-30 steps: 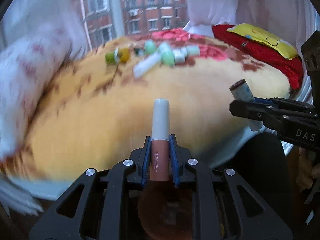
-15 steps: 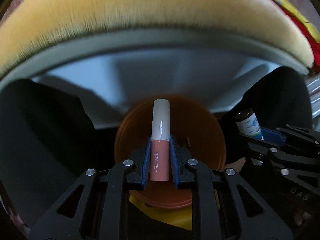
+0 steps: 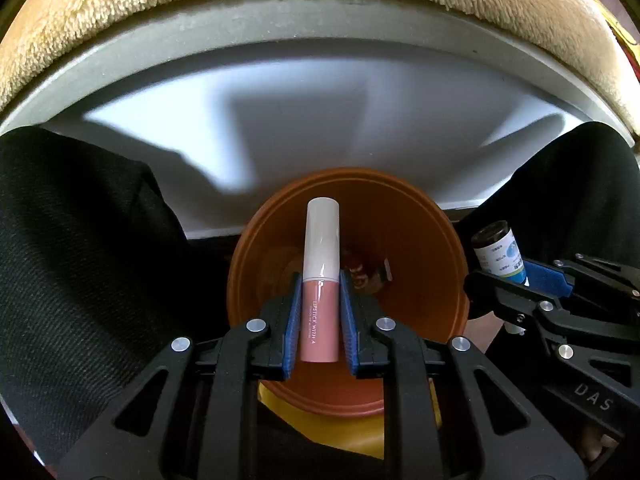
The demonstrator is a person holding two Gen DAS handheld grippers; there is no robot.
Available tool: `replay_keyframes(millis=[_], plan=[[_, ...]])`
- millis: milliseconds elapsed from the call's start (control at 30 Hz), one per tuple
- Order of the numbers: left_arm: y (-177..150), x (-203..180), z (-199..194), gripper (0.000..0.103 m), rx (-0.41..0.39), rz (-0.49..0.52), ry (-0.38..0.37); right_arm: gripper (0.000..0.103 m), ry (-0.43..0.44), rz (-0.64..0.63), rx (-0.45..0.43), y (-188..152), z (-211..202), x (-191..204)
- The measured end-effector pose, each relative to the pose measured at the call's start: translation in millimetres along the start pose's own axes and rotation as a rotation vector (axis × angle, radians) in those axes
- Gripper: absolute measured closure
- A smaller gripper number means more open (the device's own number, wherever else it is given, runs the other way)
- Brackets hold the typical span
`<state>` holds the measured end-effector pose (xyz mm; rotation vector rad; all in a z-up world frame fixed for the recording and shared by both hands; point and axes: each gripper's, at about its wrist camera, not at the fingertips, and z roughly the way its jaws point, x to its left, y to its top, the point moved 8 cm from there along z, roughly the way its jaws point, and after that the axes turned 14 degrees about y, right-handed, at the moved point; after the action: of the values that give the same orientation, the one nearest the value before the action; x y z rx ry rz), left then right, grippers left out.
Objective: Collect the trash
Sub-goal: 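Lower both tools over the orange bin and open both to drop the items, then raise both open tools back over the bed items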
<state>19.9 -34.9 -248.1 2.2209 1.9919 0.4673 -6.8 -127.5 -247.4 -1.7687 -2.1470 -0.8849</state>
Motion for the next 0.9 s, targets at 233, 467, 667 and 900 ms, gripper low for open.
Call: replay_keyframes(millis=[233, 467, 667, 900], plan=[[-2, 3, 8, 0.075, 0.025, 0.005, 0.043, 0.061, 0.000, -0.009, 0.017, 3, 8, 4], [-1, 3, 7, 0.052, 0.021, 0.011, 0.037, 0.049, -0.016, -0.023, -0.022, 6, 1, 5], [0, 6, 8, 0.045, 0.024, -0.015, 0.030, 0.048, -0.019, 0.005, -0.048, 6, -7, -2], [12, 11, -28, 0.043, -0.091, -0.004, -0.020, 0.045, 0.022, -0.047, -0.060, 15, -40, 15]])
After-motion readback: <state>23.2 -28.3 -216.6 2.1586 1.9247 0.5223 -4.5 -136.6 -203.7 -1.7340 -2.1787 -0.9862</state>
